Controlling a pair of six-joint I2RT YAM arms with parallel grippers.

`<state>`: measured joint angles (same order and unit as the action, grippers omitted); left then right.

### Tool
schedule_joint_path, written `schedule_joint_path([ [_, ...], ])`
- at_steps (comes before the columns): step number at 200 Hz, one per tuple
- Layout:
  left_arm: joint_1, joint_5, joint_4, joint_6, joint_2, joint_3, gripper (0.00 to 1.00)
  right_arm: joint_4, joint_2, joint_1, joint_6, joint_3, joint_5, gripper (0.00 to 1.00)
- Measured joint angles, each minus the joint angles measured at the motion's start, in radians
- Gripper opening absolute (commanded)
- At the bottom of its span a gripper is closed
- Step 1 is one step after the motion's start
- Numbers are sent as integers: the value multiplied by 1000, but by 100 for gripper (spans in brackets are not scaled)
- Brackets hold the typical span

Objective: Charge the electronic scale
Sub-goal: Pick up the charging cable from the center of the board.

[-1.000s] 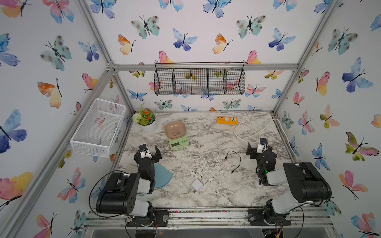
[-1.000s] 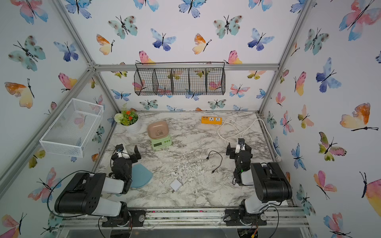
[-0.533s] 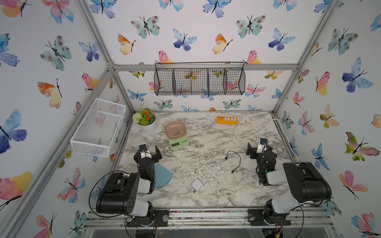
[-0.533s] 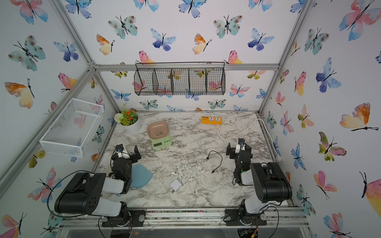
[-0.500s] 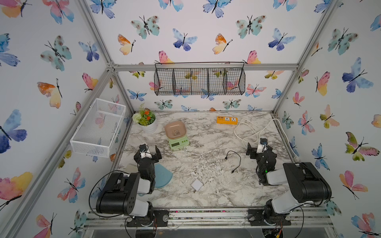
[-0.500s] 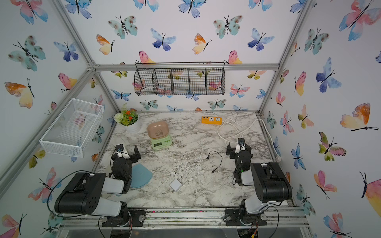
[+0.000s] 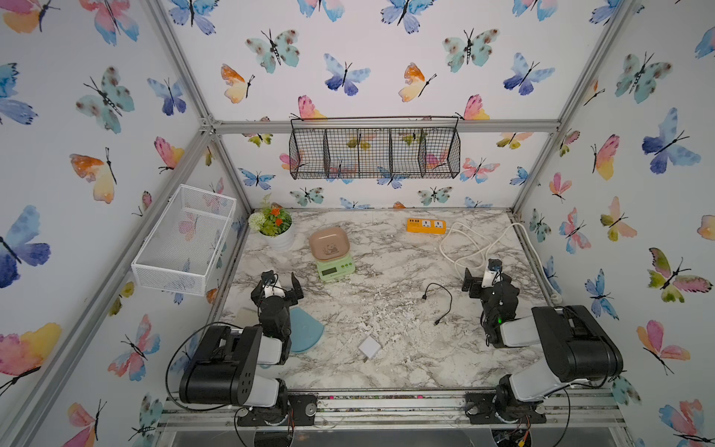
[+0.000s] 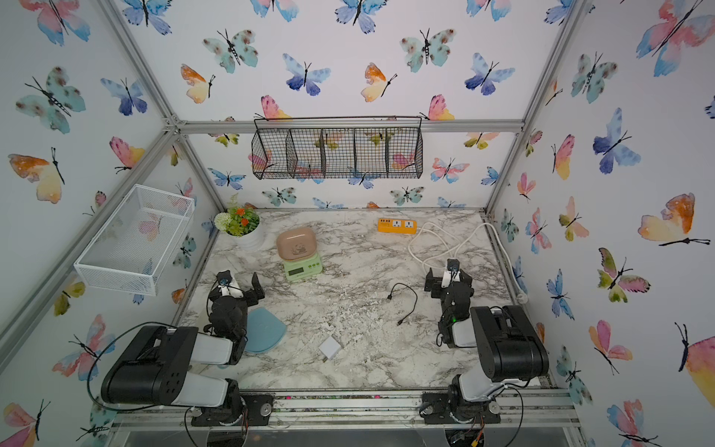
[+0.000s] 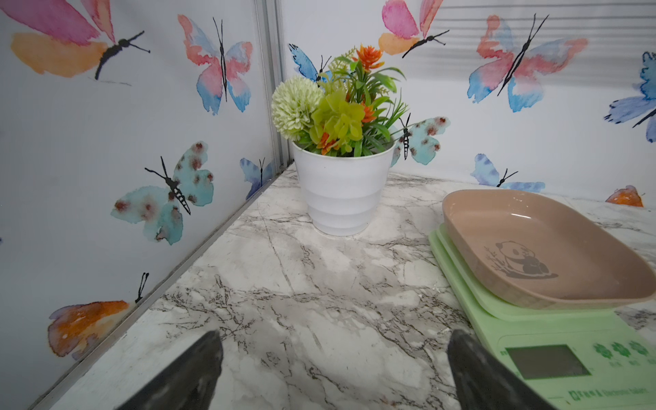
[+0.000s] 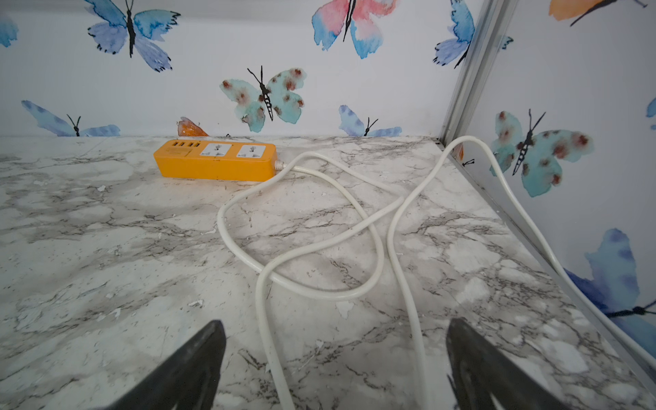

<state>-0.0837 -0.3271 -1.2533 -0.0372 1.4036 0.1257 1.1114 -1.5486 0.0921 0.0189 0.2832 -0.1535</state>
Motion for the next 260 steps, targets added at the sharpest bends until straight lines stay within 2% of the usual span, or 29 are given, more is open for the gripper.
schedule_joint_path([
  [26,-29,-20,57,18,-146,-4,98,-203,80,0,17,137,-8,98],
  [57,-141,-117,134,28,-326,13,98,-388,204,0,121,281,21,98],
  [92,-248,-167,376,-22,-431,202,98,-676,250,0,299,495,115,98],
  [120,-283,-127,579,-125,-421,382,98,-838,247,-1,371,583,275,96],
  [140,-299,-58,675,-191,-400,438,98,-943,235,-1,406,571,383,94],
  [165,-352,23,772,-237,-349,475,98,-1073,209,0,418,537,456,90],
  [189,-415,89,852,-258,-281,516,98,-1146,209,8,422,463,479,87],
  [211,-438,177,886,-275,-219,546,98,-1188,194,35,435,419,478,83],
  [260,-484,285,921,-290,-103,568,99,-1186,42,223,484,460,431,78],
])
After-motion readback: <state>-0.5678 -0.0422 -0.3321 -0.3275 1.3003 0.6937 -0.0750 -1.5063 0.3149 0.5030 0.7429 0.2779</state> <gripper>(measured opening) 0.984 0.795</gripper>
